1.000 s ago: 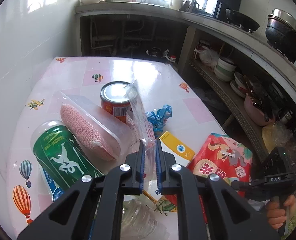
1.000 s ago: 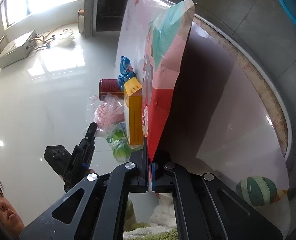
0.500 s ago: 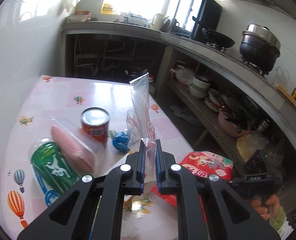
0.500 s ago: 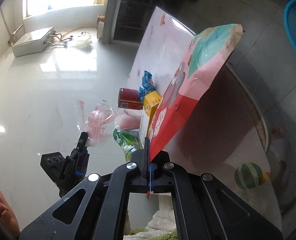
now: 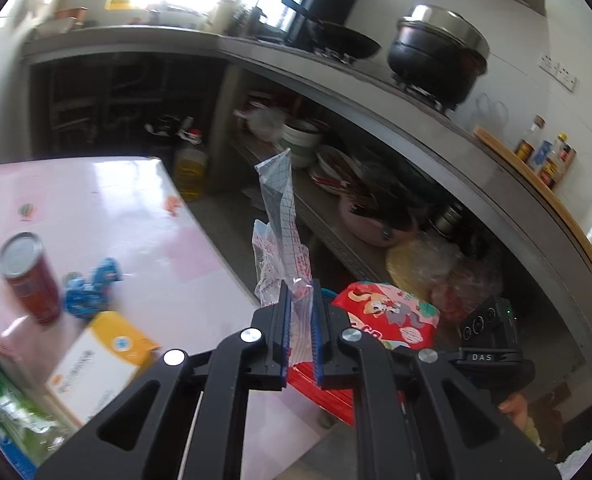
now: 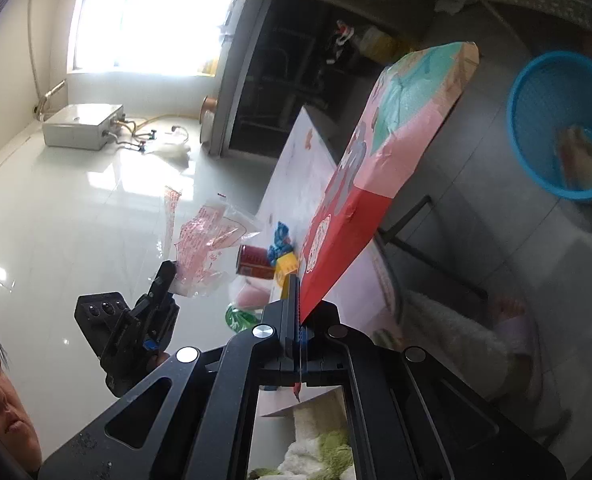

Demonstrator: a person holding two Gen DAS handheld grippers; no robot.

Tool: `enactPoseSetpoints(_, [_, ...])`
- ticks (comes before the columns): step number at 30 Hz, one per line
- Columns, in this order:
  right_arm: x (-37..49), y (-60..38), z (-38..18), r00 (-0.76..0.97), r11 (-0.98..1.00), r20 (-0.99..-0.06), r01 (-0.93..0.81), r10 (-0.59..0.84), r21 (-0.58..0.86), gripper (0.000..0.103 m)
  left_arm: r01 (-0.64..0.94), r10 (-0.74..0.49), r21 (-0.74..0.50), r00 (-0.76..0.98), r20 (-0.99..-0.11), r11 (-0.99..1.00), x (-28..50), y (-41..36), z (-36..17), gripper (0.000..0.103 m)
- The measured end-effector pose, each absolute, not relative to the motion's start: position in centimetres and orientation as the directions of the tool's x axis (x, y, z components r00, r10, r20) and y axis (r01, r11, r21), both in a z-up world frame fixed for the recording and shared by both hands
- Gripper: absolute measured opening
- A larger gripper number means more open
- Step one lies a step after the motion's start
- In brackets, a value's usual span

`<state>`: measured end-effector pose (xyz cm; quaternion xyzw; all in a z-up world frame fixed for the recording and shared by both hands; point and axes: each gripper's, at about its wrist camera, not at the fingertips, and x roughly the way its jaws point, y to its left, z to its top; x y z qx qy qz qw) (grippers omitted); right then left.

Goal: Collect trash
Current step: 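Carry both bags to the blue basket and open both tools to drop them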

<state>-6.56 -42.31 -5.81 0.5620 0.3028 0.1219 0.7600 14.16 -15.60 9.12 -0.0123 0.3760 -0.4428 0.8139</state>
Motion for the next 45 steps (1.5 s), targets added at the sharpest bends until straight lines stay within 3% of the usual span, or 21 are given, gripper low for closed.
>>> enactPoseSetpoints(5, [-9.3, -45.4, -7.4, 0.822, 0.352, -0.391, 0.252, 0.413, 0.901, 0.0, 0.763, -0.748, -0.385, 0.188, -0.637, 0.519, 13.8, -22.8, 7.8, 0.008])
enactPoseSetpoints(15, [-9.3, -50.4, -13.1, 0.765, 0.413, -0.612, 0.5, 0.201, 0.761, 0.0, 0.768, -0.632, -0.42, -0.026, -0.775, 0.484, 14.1, -37.4, 0.2, 0.008])
enactPoseSetpoints(22, [-2.7, -50.8, -18.6, 0.598, 0.566, -0.8, 0.641, 0.056, 0.519, 0.0, 0.732, -0.557, -0.411, -0.051, -0.829, 0.544, 15.4, -43.1, -4.4, 0.008])
enactPoseSetpoints(30, [5.3, -51.7, -25.3, 0.427, 0.676, -0.904, 0.669, -0.011, 0.308, 0.0, 0.711, -0.517, -0.395, -0.052, -0.854, 0.581, 18.0, -45.4, -7.2, 0.008])
enactPoseSetpoints(33, [7.8, -52.6, -28.0, 0.386, 0.676, -0.922, 0.675, 0.016, 0.294, 0.015, 0.696, -0.5, -0.395, -0.059, -0.864, 0.6, 19.0, -45.7, -8.4, 0.008])
enactPoseSetpoints(35, [8.4, -52.9, -28.5, 0.368, 0.675, -0.93, 0.682, 0.015, 0.281, 0.038, 0.685, -0.492, -0.397, -0.064, -0.868, 0.611, 19.6, -45.8, -9.2, 0.008])
enactPoseSetpoints(39, [6.0, -53.2, -28.1, 0.398, 0.656, -0.918, 0.693, -0.003, 0.298, 0.047, 0.669, -0.477, -0.396, -0.069, -0.876, 0.629, 20.2, -45.7, -10.4, 0.008])
enactPoseSetpoints(45, [2.4, -52.5, -26.9, 0.444, 0.61, -0.896, 0.714, -0.014, 0.344, 0.048, 0.661, -0.449, -0.392, -0.092, -0.889, 0.64, 20.2, -46.2, -11.9, 0.008])
